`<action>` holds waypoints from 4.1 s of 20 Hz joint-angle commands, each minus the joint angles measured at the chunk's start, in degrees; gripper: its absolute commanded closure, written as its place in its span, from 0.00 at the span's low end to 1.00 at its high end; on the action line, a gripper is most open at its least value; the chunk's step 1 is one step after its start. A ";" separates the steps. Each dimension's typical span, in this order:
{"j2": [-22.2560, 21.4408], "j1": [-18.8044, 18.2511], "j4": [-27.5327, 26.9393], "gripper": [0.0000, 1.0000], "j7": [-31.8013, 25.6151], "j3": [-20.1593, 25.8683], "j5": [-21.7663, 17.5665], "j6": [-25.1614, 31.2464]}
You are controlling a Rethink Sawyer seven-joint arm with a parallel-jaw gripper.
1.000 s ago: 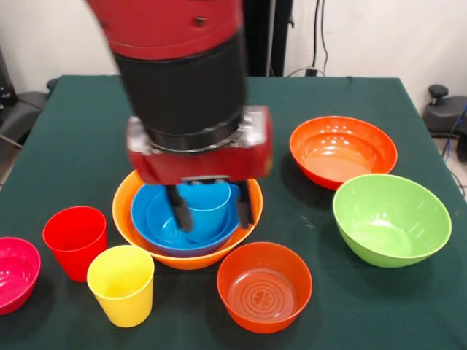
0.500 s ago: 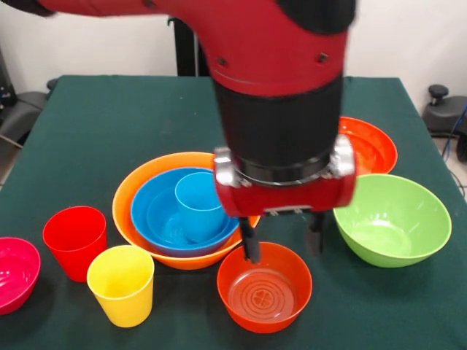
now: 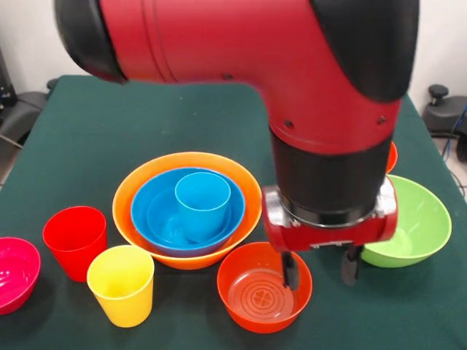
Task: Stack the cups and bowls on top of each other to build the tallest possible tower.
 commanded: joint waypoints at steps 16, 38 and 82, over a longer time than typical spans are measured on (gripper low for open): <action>4.40 -0.08 2.70 0.00 2.14 9.34 -11.47 -4.28; -1.07 -0.44 -0.34 0.00 6.66 24.91 -20.78 8.61; -17.56 0.92 37.59 0.00 10.05 2.07 -0.06 -9.07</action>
